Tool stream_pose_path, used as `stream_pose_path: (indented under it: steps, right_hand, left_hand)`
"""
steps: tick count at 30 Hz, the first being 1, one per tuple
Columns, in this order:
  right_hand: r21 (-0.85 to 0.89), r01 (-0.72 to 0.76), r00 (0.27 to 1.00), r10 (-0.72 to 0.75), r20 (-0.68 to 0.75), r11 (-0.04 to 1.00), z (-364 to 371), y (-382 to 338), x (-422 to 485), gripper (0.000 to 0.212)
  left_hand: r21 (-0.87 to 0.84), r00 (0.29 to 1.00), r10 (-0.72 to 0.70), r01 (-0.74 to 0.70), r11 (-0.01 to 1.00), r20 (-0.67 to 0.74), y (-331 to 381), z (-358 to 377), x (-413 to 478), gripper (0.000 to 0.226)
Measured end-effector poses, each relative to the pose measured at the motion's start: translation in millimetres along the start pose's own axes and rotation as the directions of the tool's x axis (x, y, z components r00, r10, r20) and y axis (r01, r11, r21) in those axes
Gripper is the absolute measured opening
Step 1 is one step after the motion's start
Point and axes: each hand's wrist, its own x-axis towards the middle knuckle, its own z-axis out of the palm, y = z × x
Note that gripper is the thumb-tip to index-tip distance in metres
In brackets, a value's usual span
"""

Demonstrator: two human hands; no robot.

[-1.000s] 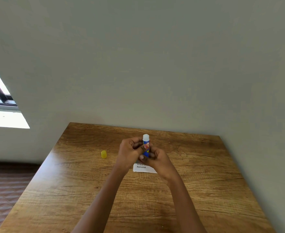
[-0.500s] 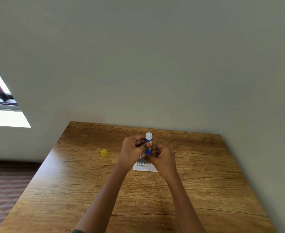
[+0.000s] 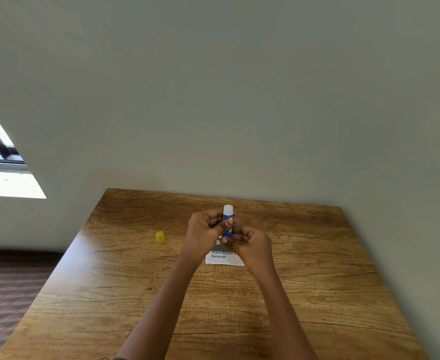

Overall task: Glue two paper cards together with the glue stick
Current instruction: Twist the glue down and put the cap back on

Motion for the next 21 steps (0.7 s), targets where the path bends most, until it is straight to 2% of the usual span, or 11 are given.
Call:
stream_pose_path:
  steps: [3,8,10,14,18,20,21]
  right_hand:
    - [0.015,-0.011,0.999,0.012,-0.043,1.0,2.5,0.6,-1.2,0.026]
    - [0.117,-0.057,0.974,0.03,0.223,0.991,-5.6,2.0,2.3,0.022]
    - [0.113,-0.048,0.969,0.019,0.247,0.992,-6.5,4.2,1.9,0.016]
    - [-0.023,-0.009,0.992,0.012,0.123,1.0,-3.8,3.7,1.0,0.013]
    - [-0.155,-0.027,0.994,0.01,-0.108,0.988,4.4,-2.4,-1.7,0.026]
    - [-0.097,-0.057,0.993,0.047,-0.104,0.994,7.0,-3.1,-2.7,0.03]
    - [-0.041,-0.076,0.996,0.075,-0.038,0.996,6.1,-3.1,-2.3,0.032]
  left_hand:
    - [-0.007,1.0,-0.004,0.004,1.0,0.006,-0.6,-0.3,1.0,0.02]
    - [-0.028,0.999,-0.007,0.008,1.0,0.036,-1.9,-3.4,-0.3,0.02]
    - [-0.024,0.999,-0.005,0.006,1.0,0.045,-1.9,-3.2,-0.5,0.02]
    - [-0.003,0.999,-0.012,0.012,1.0,0.03,-3.3,-0.7,-1.5,0.02]
    - [0.011,1.0,-0.017,0.017,1.0,0.003,-2.0,3.3,-2.2,0.019]
    - [0.001,1.0,-0.016,0.016,1.0,0.007,0.9,4.7,-2.0,0.018]
    - [0.001,1.0,-0.012,0.012,1.0,0.01,2.1,5.2,-2.1,0.019]
